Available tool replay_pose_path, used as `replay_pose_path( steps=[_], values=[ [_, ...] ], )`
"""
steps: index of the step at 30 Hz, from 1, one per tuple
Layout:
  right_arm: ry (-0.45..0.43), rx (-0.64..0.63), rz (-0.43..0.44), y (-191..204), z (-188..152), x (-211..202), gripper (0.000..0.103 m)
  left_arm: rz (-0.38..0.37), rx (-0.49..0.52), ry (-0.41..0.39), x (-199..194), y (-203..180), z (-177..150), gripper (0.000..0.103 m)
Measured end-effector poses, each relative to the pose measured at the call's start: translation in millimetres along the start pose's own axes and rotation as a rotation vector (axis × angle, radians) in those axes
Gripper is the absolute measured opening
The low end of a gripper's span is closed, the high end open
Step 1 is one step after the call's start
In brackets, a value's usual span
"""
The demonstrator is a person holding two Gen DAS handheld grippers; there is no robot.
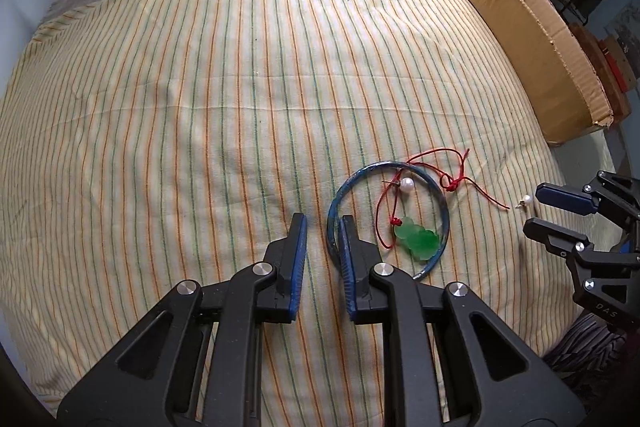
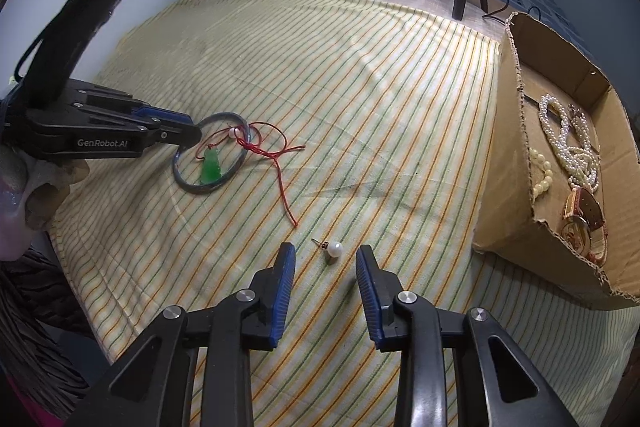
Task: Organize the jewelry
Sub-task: 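Close the left tool on the blue bangle while the right tool grasps the small white pearl bead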
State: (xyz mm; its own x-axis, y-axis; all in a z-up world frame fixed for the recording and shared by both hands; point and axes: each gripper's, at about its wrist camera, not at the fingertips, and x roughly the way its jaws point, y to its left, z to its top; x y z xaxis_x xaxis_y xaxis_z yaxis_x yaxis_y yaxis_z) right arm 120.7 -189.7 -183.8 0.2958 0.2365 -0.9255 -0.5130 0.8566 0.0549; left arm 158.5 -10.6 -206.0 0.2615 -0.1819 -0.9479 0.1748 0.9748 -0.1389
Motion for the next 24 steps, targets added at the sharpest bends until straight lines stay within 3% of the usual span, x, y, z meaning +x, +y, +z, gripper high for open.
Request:
replay_pose_path(
  steps=[8,13,24],
  values=[
    [0.014,-0.013,-0.027,4,1,12,0.027,0.015,0.025,-0.007,3,-5,4,0.003],
    [0.015,-0.019,-0.022,6,0,13,0.009,0.015,0.021,-0.016,2,-5,4,0.002],
    [-0.030,-0.010,-0.008,5,4,-3,0.009,-0.019,-0.022,-0.094,-36,5,1,0.001]
  ],
)
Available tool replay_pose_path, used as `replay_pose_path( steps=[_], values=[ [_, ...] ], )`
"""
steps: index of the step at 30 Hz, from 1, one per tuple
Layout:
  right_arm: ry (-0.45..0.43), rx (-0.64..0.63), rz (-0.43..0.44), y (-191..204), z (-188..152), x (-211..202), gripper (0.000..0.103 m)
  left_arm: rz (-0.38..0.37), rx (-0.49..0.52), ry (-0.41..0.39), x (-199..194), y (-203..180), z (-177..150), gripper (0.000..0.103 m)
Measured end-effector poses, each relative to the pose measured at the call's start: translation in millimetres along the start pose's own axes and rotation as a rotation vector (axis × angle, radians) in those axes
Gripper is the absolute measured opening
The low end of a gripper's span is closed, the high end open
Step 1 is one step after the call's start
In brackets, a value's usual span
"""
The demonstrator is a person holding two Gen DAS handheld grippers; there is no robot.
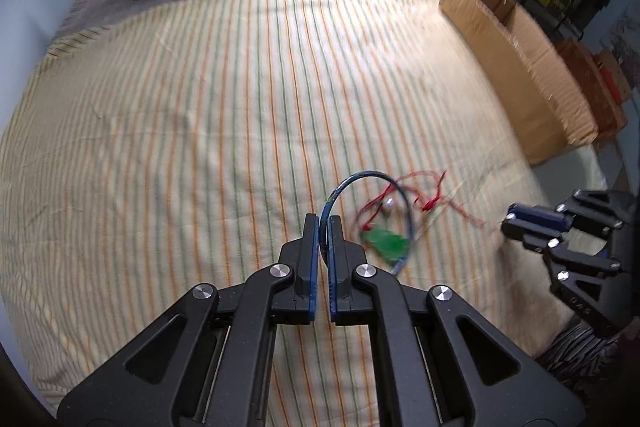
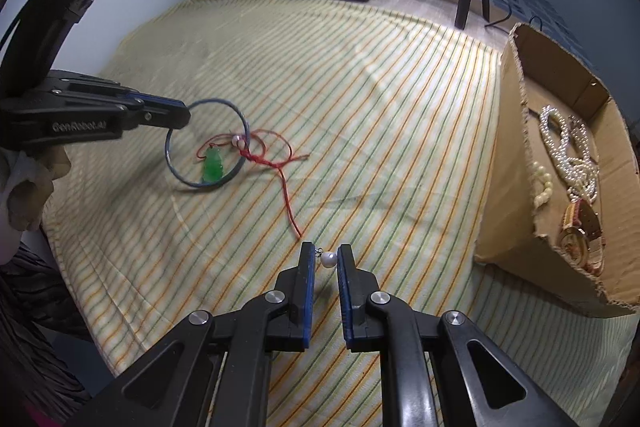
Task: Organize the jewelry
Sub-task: 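Lift and carry the bangle with the left tool while the right tool carries the pearl bead to the box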
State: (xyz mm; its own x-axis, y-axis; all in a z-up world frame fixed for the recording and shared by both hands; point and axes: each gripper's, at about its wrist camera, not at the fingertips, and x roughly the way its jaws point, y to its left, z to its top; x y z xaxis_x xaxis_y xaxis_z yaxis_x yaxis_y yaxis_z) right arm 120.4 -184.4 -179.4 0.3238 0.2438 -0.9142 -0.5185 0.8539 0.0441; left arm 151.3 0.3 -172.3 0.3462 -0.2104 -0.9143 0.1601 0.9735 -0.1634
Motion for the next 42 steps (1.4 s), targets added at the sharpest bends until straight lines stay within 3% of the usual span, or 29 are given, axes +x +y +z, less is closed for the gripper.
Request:
replay_pose_path(
  steps=[15,26,42],
  values=[
    [-0.113,0.026,0.002,-2,12,-33,0.009,-0.107,-0.050,-0.174,-71,-8,23,0.001],
    [-0.212,0.085,-0.015,-26,20,-72,0.009,-0.161,-0.018,-0.226,-86,-41,39,0.001],
    [-0.296,0.226,-0.086,-97,18,-114,0.009,-0.234,0.071,-0.260,-90,-111,64,0.001]
  ],
)
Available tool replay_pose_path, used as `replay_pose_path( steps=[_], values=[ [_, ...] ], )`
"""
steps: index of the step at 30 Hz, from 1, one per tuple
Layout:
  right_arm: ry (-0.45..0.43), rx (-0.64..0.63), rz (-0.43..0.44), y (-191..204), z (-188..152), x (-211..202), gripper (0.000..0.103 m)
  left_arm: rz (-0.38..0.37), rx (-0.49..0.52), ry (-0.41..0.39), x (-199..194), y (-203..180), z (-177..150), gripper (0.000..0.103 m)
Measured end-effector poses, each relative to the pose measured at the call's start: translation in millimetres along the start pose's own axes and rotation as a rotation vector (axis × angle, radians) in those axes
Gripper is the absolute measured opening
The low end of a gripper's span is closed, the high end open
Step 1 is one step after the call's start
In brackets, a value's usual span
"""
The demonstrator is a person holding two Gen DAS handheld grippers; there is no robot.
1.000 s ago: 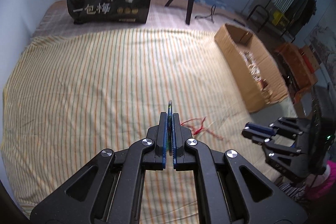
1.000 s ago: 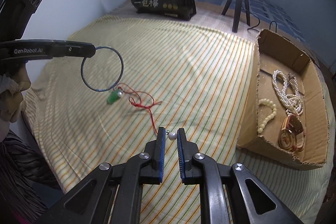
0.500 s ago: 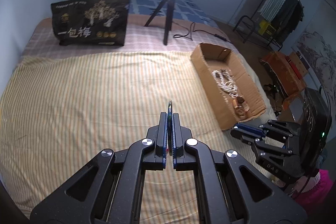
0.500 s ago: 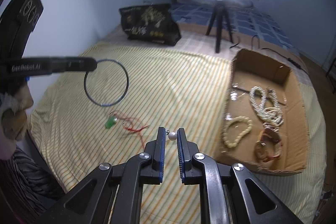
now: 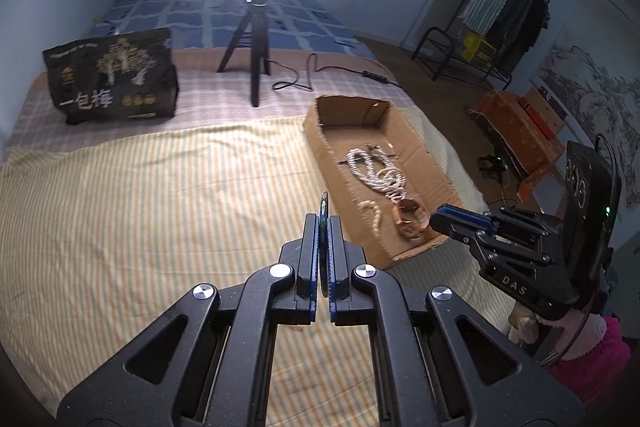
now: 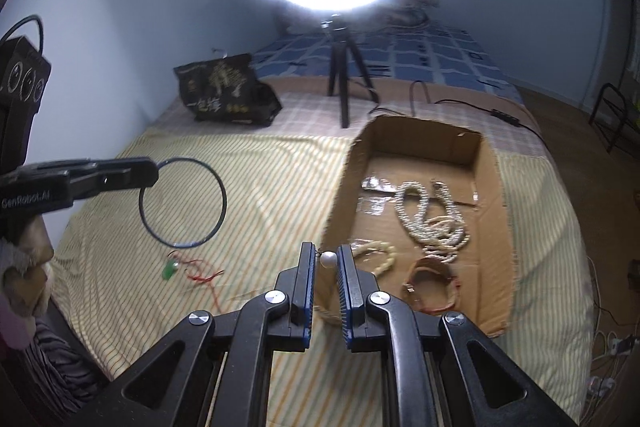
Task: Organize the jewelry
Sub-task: 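Lift and carry the bangle with the left tool while the right tool carries the pearl bead to the box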
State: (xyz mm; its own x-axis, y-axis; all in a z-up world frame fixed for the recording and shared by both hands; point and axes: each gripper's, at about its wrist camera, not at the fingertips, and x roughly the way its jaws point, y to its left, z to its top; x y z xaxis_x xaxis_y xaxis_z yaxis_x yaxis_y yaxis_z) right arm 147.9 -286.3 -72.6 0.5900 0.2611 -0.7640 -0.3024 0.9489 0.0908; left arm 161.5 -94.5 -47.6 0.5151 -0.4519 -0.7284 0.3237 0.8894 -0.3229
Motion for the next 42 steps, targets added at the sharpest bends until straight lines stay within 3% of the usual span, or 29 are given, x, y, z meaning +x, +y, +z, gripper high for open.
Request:
replay_pose_path(
  steps=[20,42],
  values=[
    [-0.034,0.079,-0.051,-68,37,3,0.009,-0.052,0.071,0.013,53,-68,24,0.001],
    [-0.024,0.138,-0.061,-104,64,44,0.012,-0.047,0.108,0.057,95,-84,31,0.001]
  ],
)
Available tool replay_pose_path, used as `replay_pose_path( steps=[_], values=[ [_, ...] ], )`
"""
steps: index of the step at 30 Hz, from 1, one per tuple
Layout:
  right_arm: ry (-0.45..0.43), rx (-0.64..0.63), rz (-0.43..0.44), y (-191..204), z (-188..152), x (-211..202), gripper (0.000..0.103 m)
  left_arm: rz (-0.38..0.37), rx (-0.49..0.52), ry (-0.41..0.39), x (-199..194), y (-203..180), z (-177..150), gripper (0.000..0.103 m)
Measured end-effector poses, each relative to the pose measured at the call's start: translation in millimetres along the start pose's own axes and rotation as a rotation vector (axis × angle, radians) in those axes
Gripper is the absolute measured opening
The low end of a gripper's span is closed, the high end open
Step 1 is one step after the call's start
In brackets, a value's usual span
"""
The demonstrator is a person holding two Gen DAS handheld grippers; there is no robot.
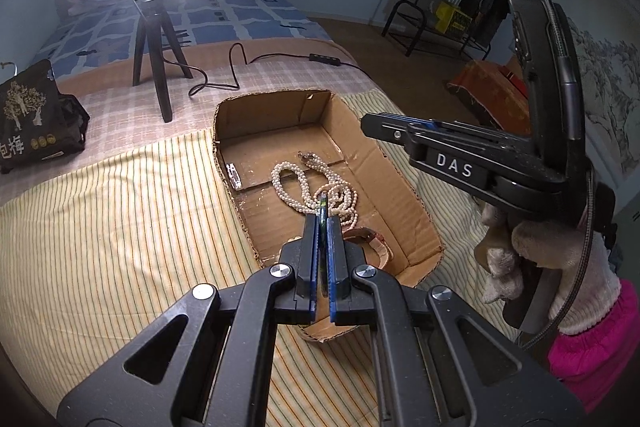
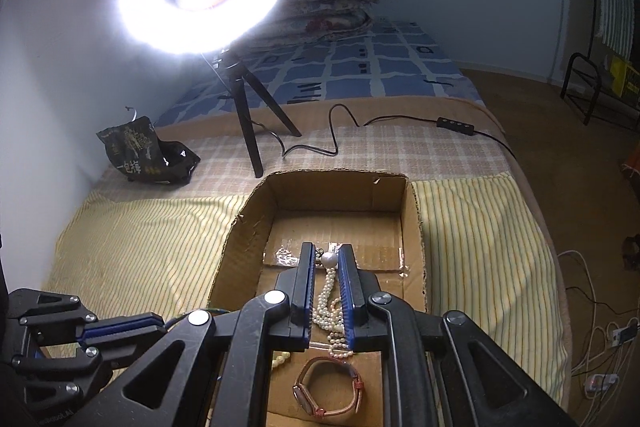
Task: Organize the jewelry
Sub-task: 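Open the left tool to drop the bangle while the right tool releases the pearl bead into the box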
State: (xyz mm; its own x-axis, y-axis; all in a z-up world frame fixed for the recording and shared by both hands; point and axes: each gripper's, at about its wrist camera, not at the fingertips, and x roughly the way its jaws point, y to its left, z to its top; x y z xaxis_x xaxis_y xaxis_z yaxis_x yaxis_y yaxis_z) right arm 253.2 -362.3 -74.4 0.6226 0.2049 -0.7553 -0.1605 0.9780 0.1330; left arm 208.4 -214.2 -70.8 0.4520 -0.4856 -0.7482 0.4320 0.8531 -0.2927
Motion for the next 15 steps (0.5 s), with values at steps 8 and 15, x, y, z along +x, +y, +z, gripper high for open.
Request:
replay_pose_path(
  steps=[8,15],
  values=[
    [-0.006,-0.008,0.000,4.6,0.5,-1.3,0.036,0.017,0.017,-0.007,-2.1,-1.5,0.0,0.001],
    [-0.026,-0.009,-0.048,4.2,2.2,-7.6,0.085,0.033,0.030,-0.015,-7.8,-2.7,-3.7,0.036]
  ],
)
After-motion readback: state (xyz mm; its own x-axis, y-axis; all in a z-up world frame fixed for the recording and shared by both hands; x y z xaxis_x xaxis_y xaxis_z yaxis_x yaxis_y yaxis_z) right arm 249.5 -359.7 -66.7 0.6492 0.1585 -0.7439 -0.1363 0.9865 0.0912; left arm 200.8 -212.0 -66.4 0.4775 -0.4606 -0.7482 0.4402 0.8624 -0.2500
